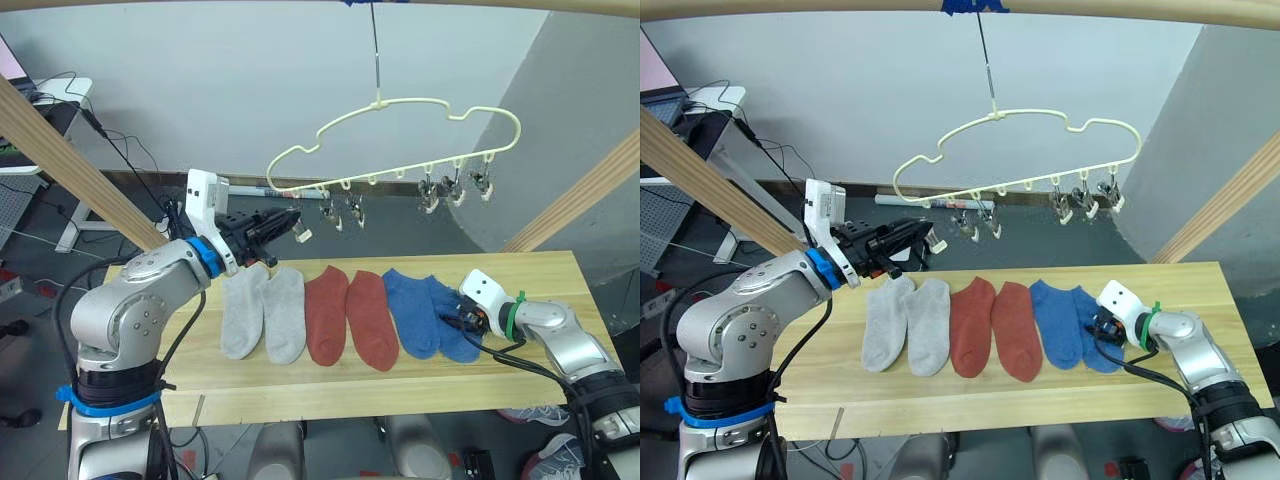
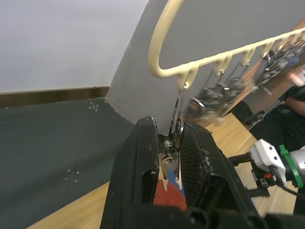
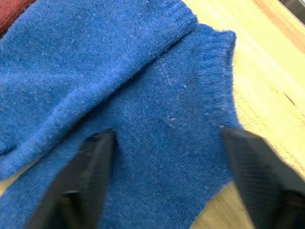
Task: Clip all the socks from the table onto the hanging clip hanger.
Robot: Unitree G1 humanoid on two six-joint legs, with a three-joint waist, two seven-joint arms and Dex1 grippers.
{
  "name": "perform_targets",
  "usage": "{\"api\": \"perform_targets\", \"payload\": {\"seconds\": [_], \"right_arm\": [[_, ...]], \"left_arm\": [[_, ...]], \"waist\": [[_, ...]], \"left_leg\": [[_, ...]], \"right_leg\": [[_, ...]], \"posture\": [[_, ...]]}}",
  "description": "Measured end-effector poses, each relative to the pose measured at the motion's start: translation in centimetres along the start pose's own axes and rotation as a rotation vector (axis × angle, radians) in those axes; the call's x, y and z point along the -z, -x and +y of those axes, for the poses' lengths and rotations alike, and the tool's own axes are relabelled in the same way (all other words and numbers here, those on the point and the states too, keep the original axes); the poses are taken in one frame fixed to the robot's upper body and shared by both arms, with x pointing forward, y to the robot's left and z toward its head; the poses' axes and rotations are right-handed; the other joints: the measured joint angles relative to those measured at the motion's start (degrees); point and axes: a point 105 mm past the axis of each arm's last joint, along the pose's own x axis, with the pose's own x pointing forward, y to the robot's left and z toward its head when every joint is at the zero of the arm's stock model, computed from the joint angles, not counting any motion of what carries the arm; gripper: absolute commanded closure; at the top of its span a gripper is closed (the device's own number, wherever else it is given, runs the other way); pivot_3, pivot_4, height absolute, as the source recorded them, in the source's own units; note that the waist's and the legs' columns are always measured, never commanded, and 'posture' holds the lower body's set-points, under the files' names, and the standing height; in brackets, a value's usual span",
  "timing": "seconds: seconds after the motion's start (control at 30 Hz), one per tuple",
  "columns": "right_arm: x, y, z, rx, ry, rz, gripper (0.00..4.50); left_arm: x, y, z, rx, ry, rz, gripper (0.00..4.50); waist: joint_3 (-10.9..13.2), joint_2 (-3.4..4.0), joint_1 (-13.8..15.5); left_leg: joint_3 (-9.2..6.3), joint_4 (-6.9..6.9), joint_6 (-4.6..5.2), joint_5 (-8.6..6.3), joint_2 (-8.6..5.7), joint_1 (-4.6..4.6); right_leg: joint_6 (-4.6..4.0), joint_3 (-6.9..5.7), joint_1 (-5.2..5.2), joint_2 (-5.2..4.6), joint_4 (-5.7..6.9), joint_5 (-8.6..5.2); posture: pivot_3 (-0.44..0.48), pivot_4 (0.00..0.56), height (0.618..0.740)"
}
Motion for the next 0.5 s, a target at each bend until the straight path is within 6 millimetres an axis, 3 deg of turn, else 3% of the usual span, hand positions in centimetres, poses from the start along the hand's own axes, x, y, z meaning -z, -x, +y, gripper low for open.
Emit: {"api": "perform_targets", "payload": {"seconds": [0.23,0.37,0.5], "right_arm": [[1.2,1.0,0.3,0.015,-0.011,0.008,4.47],[2.3,2.6,-0.1,0.056,-0.025,0.023,4.47],[1.1,4.8,-1.8,0.141,-0.039,-0.024,4.47]], "left_arm": [[0.3,-0.2,-0.9,0.048,0.099,0.004,3.98],[0.3,-0.3,-1.2,0.08,0.179,0.029,3.98],[0.5,-0.2,-1.3,0.098,0.246,0.046,3.98]], "waist": [[0.0,0.0,0.1],[0.0,0.0,0.1],[0.0,0.01,-0.3]], "left_leg": [[0.0,0.0,0.0,0.0,-0.01,-0.02],[0.01,0.03,0.0,0.0,-0.03,-0.02],[0.04,0.03,0.0,0.0,-0.03,0.01]], "right_leg": [[0.0,0.01,0.0,-0.01,-0.01,0.0],[0.0,0.03,0.0,-0.01,0.01,0.0],[0.01,0.08,-0.02,-0.01,0.1,0.0]], "posture": [[-0.094,0.323,0.74],[-0.102,0.324,0.74],[-0.115,0.325,0.74]]}}
